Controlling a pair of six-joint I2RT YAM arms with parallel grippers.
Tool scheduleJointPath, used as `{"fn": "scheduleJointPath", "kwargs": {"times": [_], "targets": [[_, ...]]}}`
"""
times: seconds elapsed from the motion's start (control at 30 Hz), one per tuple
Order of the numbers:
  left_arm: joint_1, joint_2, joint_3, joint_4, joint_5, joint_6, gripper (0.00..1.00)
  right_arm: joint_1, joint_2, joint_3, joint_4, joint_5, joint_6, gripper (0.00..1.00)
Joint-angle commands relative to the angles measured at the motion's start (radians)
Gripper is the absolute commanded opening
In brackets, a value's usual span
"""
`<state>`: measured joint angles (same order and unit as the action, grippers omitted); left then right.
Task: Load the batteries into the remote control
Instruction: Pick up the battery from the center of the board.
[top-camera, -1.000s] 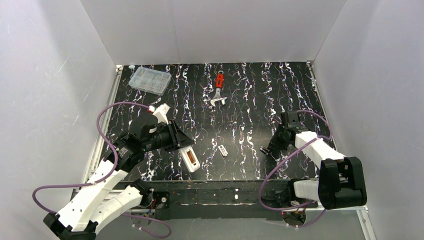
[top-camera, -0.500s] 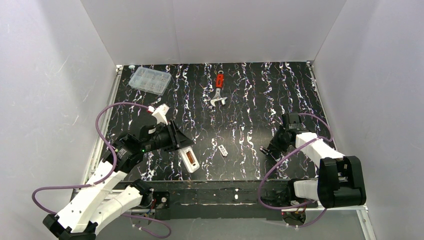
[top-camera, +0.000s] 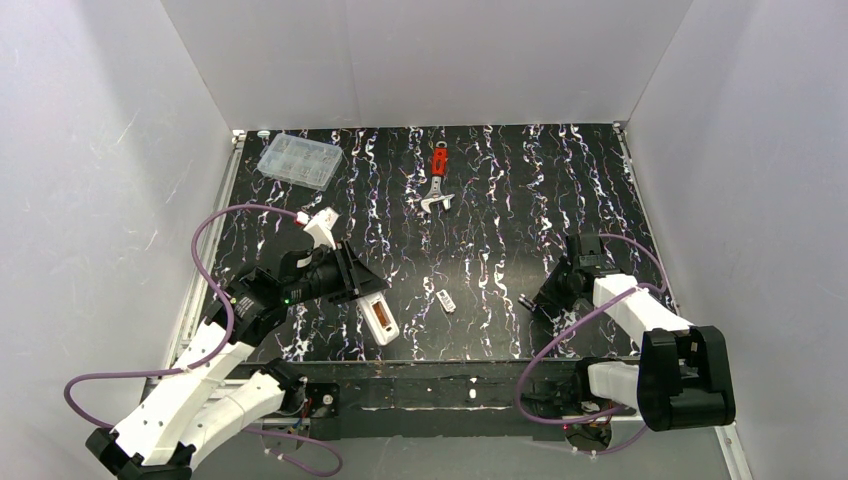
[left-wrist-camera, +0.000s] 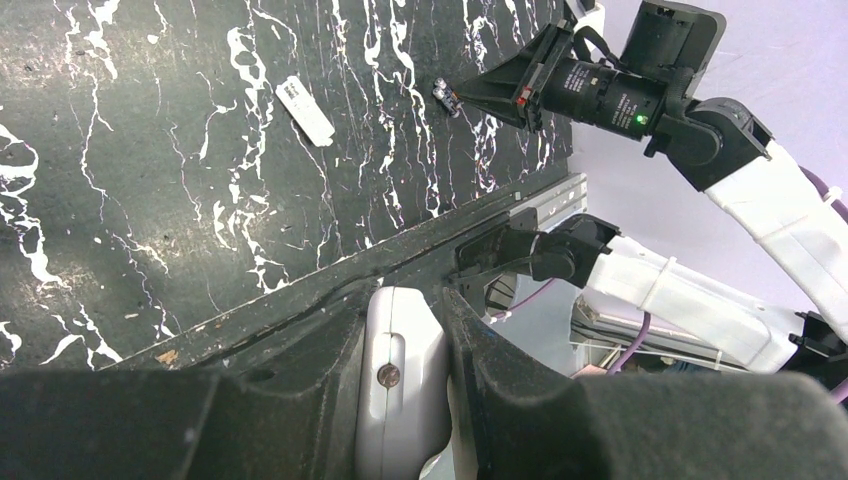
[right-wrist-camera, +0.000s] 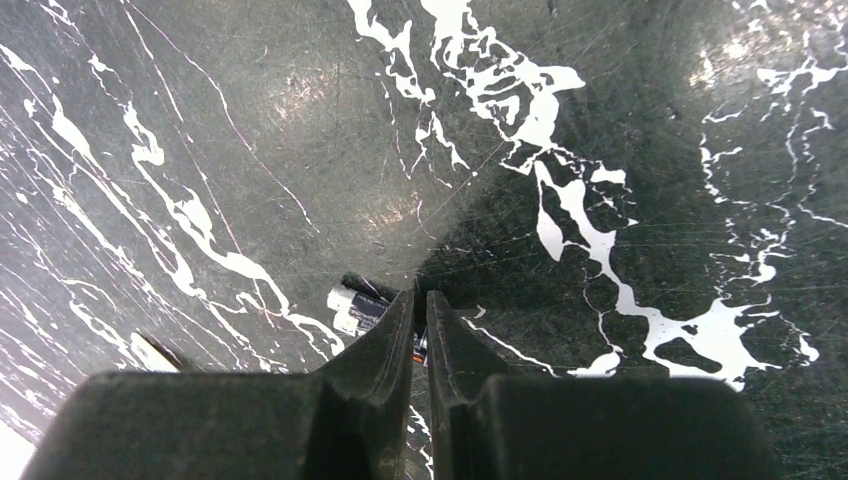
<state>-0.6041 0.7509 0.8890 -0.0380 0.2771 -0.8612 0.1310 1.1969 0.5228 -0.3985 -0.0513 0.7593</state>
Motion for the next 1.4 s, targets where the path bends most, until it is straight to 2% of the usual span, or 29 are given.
{"fn": "scheduleJointPath", "kwargs": {"times": [0.0, 0.8, 1.07, 1.23, 1.37], "targets": [[0.005, -0.007, -0.011, 0.002, 0.017, 0.002, 0.00, -0.004, -0.014, -0.030, -0.003, -0.033, 0.022, 0.16], [0.004, -0.002, -0.024, 0.018, 0.021, -0.009, 0.00, -0.004, -0.077, -0.033, -0.043, -0.039, 0.033, 0.15], [0.005, 0.004, -0.028, 0.030, 0.025, -0.014, 0.00, -0.003, -0.146, 0.022, -0.099, 0.013, -0.025, 0.34], [0.005, 0.022, -0.042, 0.070, 0.031, -0.029, 0.00, -0.002, -0.124, 0.051, -0.113, -0.015, -0.086, 0.40], [0.006, 0.055, -0.040, 0.103, 0.051, -0.043, 0.00, -0.001, -0.122, 0.019, -0.057, -0.083, -0.084, 0.48]]}}
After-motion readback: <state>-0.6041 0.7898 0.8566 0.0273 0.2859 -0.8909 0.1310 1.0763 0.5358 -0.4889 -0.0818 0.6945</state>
